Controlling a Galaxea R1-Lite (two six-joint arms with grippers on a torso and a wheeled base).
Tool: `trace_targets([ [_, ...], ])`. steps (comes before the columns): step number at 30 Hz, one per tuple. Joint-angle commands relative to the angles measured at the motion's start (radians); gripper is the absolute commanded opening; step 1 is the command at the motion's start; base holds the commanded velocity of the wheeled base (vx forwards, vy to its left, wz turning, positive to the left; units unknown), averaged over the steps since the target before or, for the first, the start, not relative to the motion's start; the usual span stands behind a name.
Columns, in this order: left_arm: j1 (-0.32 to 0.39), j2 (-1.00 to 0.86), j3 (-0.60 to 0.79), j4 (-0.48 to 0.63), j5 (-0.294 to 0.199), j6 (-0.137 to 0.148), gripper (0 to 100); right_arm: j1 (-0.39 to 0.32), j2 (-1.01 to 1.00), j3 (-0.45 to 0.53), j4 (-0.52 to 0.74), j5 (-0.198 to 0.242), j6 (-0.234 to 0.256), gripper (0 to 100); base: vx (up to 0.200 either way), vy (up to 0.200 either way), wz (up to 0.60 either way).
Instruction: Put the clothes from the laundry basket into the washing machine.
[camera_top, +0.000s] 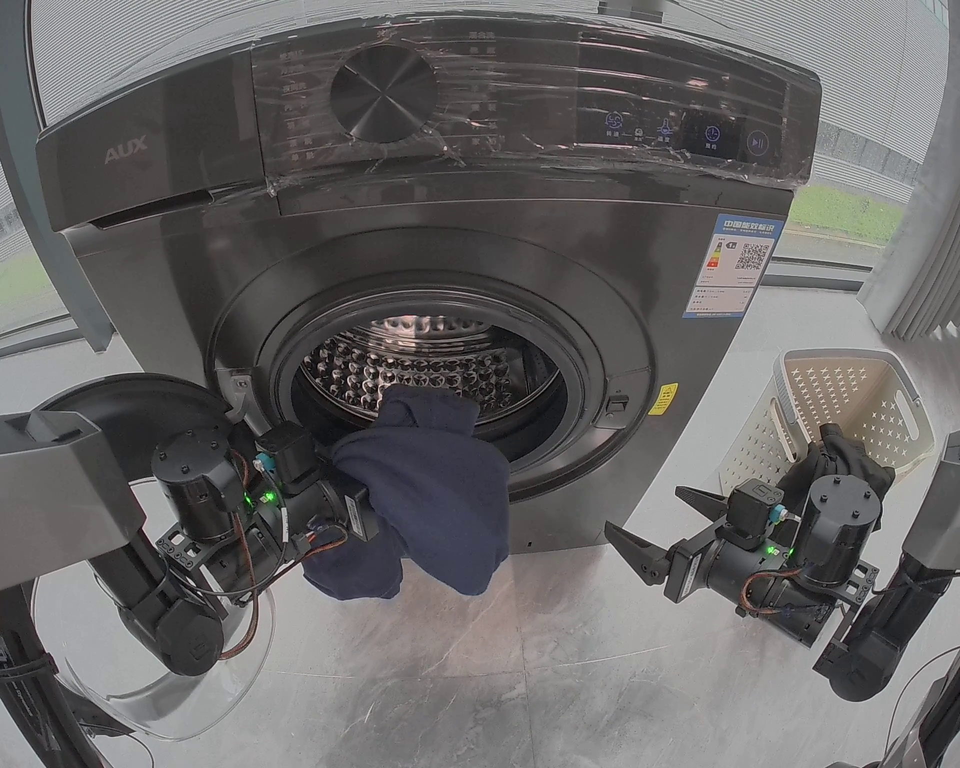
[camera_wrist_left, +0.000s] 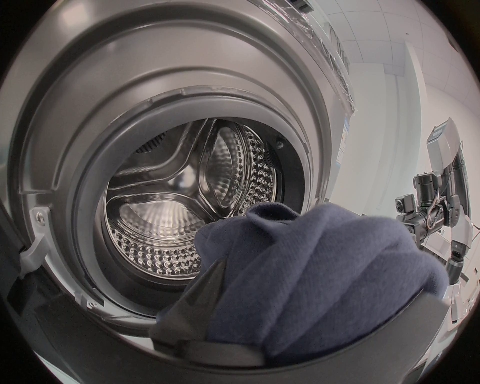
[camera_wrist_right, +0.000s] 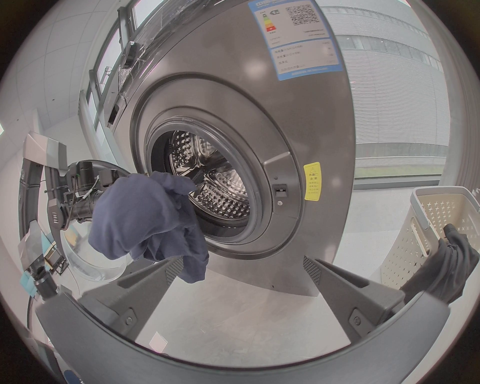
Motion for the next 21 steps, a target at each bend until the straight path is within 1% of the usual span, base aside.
trace_targets([
  [1, 0.002, 0.017, -0.016, -0.007, 0.001, 0.001, 0, 0.020, 0.000, 0.014, 0.000, 0.000, 0.000, 100, 0.000, 0.000, 0.00],
  [4, 0.000, 0.021, -0.045, -0.006, 0.006, -0.001, 0, 0.045, -0.005, 0.014, -0.002, -0.002, 0.000, 100, 0.000, 0.000, 0.00],
  [6, -0.001, 0.046, -0.110, -0.001, 0.029, -0.005, 0, 0.054, -0.008, 0.008, -0.002, -0.003, 0.000, 100, 0.000, 0.000, 0.00],
  [7, 0.000, 0.080, -0.153, -0.001, 0.043, -0.013, 0, 0.054, -0.008, 0.004, -0.002, -0.003, 0.000, 100, 0.000, 0.000, 0.00],
  [8, 0.000, 0.080, -0.153, -0.001, 0.043, -0.013, 0, 0.054, -0.008, 0.004, -0.002, -0.003, 0.000, 100, 0.000, 0.000, 0.00],
  [9, -0.001, 0.121, -0.223, 0.001, 0.029, -0.016, 0, 0.057, -0.003, 0.011, -0.002, -0.003, 0.000, 100, 0.000, 0.000, 0.00],
  [11, -0.003, 0.143, -0.265, 0.002, 0.023, -0.018, 0, 0.062, -0.003, 0.009, -0.002, -0.003, 0.000, 100, 0.000, 0.000, 0.00],
  [12, -0.003, 0.178, -0.325, 0.011, 0.009, -0.021, 0, 0.068, -0.002, 0.004, -0.002, -0.005, 0.000, 100, 0.000, 0.000, 0.00],
  [14, -0.004, 0.238, -0.403, 0.019, -0.003, -0.022, 0, 0.068, -0.003, 0.009, -0.002, -0.003, 0.000, 100, 0.000, 0.000, 0.00],
  [17, -0.006, 0.327, -0.496, 0.014, 0.003, -0.032, 0, 0.068, -0.006, 0.009, -0.002, -0.003, 0.000, 100, 0.000, 0.000, 0.00],
  [21, -0.026, 0.380, -0.553, 0.027, 0.010, -0.042, 0, 0.065, -0.008, 0.004, -0.002, -0.003, 0.000, 100, 0.000, 0.000, 0.00],
])
